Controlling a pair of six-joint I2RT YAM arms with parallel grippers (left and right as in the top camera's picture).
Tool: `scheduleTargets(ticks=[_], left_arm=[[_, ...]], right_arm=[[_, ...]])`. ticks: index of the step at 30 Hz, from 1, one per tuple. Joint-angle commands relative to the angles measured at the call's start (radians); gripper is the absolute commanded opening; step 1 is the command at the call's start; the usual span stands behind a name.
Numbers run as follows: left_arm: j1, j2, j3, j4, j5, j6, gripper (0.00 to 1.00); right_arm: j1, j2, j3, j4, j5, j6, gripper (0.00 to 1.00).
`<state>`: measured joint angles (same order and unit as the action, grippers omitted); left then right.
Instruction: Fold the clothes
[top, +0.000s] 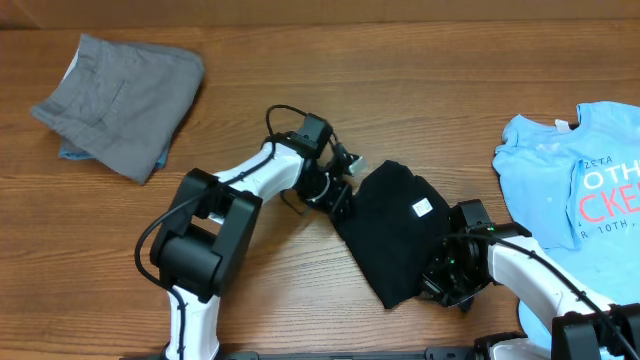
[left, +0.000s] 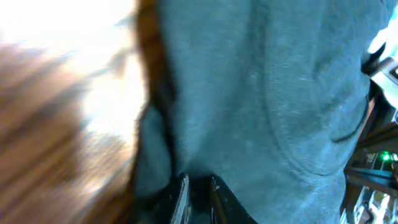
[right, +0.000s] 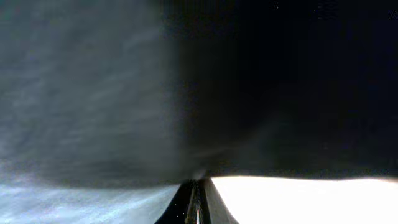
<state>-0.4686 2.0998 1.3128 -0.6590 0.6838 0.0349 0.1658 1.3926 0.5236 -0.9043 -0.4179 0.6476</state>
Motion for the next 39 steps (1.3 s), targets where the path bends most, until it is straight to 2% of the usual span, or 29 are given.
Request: scheduleTargets(ticks=[1,5,8,10,13,14,17,20,28,31,32,33,36,38,39], left_arm=[[0.122,0.031,0.081,-0.013,-0.055,-0.035,0.18],[0.187,0.030,0.208,-0.131,-0.003,-0.014,0.27],[0.207,0.030,0.310,-0.280,0.056,0.058,0.34],[0.204,0.030,0.359,-0.386,0.088,0.132,0.37],[0.176,0.030,0.378,-0.508,0.083,0.238,0.46],[0.164,0.031,0.373,-0.533,0.055,0.259,0.48],[0.130,0.032,0.333,-0.534,-0.026,0.261,0.56],[0.092,0.032,0.263,-0.483,-0.044,0.261,0.60],[0.034,0.033,0.111,-0.332,-0.119,0.212,0.62],[0.031,0.033,0.075,-0.283,-0.131,0.200,0.55],[0.031,0.033,0.063,-0.258,-0.142,0.183,0.49],[0.031,0.033,0.054,-0.232,-0.155,0.165,0.42],[0.032,0.033,0.046,-0.171,-0.194,0.099,0.19],[0.040,0.033,0.048,-0.130,-0.216,0.058,0.04],[0.047,0.033,0.049,-0.118,-0.219,0.045,0.04]], right_arm=[[0.000,0.003,0.054,-0.021,0.121,0.037,0.04],[0.000,0.003,0.085,-0.026,0.090,-0.008,0.04],[0.000,-0.005,0.135,-0.053,-0.024,-0.164,0.06],[0.003,-0.021,0.170,-0.084,-0.138,-0.287,0.15],[0.008,-0.030,0.191,-0.140,-0.206,-0.315,0.49],[0.009,-0.028,0.189,-0.155,-0.208,-0.310,0.52],[0.009,-0.027,0.173,-0.182,-0.209,-0.294,0.53],[0.010,-0.027,0.143,-0.166,-0.209,-0.273,0.53],[0.072,-0.026,0.061,-0.037,-0.209,-0.165,0.45],[0.105,-0.019,0.035,0.013,-0.180,-0.096,0.36],[0.115,-0.016,0.028,0.022,-0.151,-0.066,0.24],[0.120,-0.013,0.023,0.026,-0.127,-0.043,0.18],[0.123,-0.004,0.014,0.029,-0.080,-0.018,0.09],[0.123,-0.005,0.013,0.027,-0.063,-0.018,0.06],[0.123,-0.005,0.013,0.025,-0.061,-0.018,0.05]])
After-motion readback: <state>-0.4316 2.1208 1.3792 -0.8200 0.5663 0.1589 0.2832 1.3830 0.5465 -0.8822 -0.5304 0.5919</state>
